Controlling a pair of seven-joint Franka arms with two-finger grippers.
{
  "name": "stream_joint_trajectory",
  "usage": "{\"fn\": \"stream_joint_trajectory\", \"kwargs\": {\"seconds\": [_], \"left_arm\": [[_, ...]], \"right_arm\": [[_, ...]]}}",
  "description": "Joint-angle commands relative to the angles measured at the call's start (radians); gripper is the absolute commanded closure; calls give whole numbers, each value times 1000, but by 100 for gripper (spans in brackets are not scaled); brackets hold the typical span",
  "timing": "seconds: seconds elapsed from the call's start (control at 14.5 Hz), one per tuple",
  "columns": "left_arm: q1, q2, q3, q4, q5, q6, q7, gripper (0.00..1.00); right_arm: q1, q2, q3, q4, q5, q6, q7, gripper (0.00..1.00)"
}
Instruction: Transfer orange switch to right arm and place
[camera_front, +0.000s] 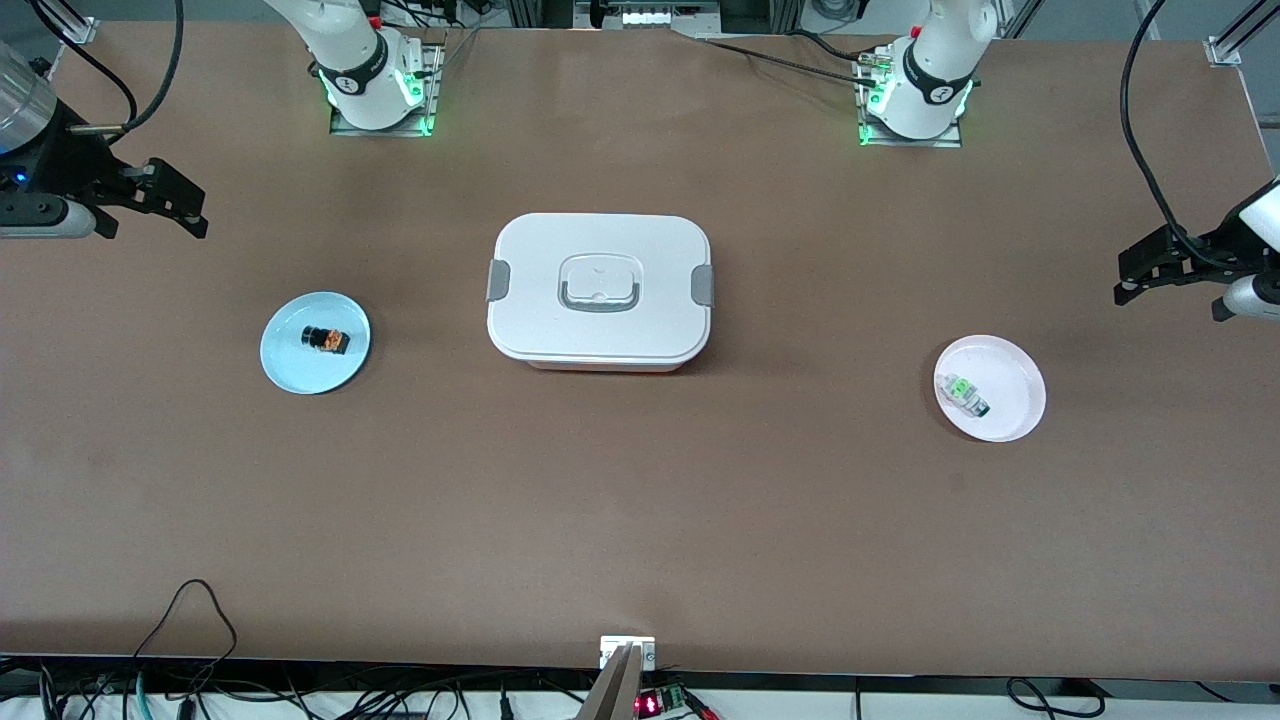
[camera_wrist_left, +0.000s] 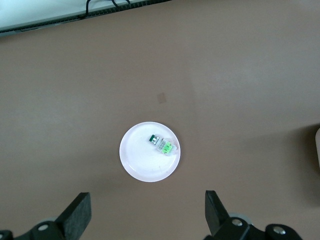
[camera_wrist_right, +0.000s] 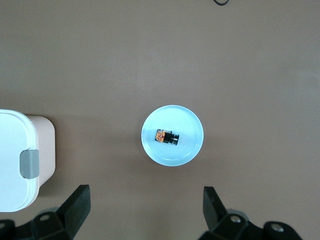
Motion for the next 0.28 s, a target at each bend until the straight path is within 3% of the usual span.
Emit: {"fn": "stream_joint_trajectory", "kwargs": {"seconds": [0.0,0.21], "left_arm": [[-3,-11,-9,22,-16,-26,-16,0],[-11,-13,-16,22,-14,-43,-18,0]], "right_arm": [[-12,7,8,29,-1,-24,7,0],[-10,4,10,29,-1,-31,9,0]]}}
